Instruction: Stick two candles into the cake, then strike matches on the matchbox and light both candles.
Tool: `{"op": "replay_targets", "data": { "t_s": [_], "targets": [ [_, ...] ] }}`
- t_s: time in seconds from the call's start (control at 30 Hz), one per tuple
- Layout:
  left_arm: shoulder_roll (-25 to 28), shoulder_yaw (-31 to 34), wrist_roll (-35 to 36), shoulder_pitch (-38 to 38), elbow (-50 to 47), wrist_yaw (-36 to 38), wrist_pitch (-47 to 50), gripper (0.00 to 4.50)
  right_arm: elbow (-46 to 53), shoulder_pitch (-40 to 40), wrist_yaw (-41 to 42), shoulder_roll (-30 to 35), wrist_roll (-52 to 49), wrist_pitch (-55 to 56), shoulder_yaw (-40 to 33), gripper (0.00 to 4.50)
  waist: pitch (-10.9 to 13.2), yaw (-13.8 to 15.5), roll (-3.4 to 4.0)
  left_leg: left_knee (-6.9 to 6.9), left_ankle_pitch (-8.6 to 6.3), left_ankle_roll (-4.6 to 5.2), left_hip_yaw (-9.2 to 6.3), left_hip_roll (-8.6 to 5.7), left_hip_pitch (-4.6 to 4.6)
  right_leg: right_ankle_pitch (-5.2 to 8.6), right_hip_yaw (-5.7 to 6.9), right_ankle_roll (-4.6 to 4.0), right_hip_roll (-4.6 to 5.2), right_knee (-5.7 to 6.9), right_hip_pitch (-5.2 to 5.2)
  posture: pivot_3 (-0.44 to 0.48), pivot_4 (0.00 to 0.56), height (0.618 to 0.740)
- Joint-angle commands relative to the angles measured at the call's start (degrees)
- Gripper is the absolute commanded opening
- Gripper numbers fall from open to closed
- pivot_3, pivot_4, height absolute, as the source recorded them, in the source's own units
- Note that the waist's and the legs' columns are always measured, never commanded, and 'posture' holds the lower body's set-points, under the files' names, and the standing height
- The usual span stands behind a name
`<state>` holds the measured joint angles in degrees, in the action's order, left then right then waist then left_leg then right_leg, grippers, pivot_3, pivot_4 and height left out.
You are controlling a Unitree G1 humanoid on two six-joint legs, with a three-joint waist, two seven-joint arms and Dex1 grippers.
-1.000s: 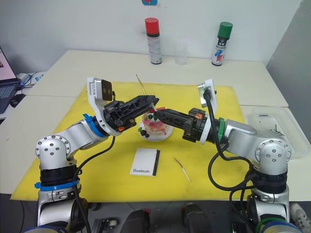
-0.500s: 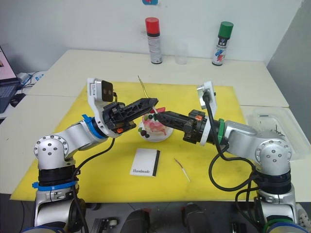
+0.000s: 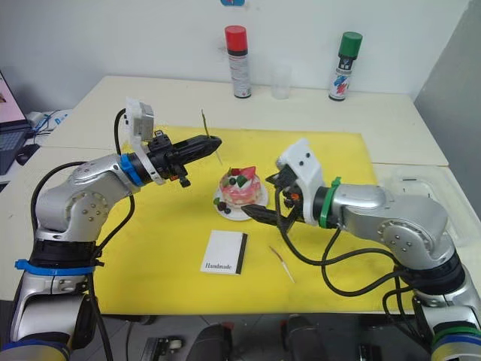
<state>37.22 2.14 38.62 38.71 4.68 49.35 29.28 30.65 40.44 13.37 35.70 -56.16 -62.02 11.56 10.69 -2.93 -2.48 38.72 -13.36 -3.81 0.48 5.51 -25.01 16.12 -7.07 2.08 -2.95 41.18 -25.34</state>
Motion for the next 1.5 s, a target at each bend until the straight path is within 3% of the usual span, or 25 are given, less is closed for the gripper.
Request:
{"op": "replay_targets", "data": {
  "t_s": [0.03, 1.0, 1.3, 1.5],
  "targets": [
    [-0.4, 0.6, -2.3, 0.4, 1.0, 3.3, -2.8, 0.0, 1.7, 1.2, -0.8, -1.5, 3.1, -0.9, 0.1, 4.48, 0.0, 0.1, 0.0, 0.0, 0.0, 0.0, 0.01, 0.0, -0.04, 0.0, 0.0, 0.0, 0.0, 0.0, -0.03, 0.0, 0.15, 0.684],
    [-7.1, 0.1, -12.5, -1.4, 7.4, 7.3, -9.6, 0.0, 4.4, -1.2, 1.9, -5.7, 11.7, -3.7, -0.9, 4.48, 0.0, 0.2, 0.01, 0.02, 0.0, 0.0, -0.12, 0.01, -0.11, 0.01, 0.13, 0.0, 0.01, 0.01, -0.03, 0.0, 0.15, 0.684],
    [-9.7, -1.7, -16.8, -7.5, 8.9, 7.0, -15.2, 0.0, 5.4, -2.2, 2.6, -5.4, 13.2, -3.7, -1.1, 4.48, 0.0, 0.2, 0.02, 0.03, 0.0, 0.0, -0.14, 0.01, -0.09, 0.01, 0.14, 0.0, 0.01, 0.02, 0.02, 0.0, 0.15, 0.684],
    [-10.5, -0.9, -16.3, -7.0, 8.5, 5.7, -15.6, 0.0, 5.8, -3.0, 2.5, -5.7, 13.9, -3.7, -1.8, 4.48, 0.0, 0.2, 0.02, 0.06, 0.0, 0.0, -0.17, 0.0, -0.07, -0.01, 0.16, 0.03, 0.02, 0.02, 0.06, 0.0, 0.15, 0.684]
  ]
}}
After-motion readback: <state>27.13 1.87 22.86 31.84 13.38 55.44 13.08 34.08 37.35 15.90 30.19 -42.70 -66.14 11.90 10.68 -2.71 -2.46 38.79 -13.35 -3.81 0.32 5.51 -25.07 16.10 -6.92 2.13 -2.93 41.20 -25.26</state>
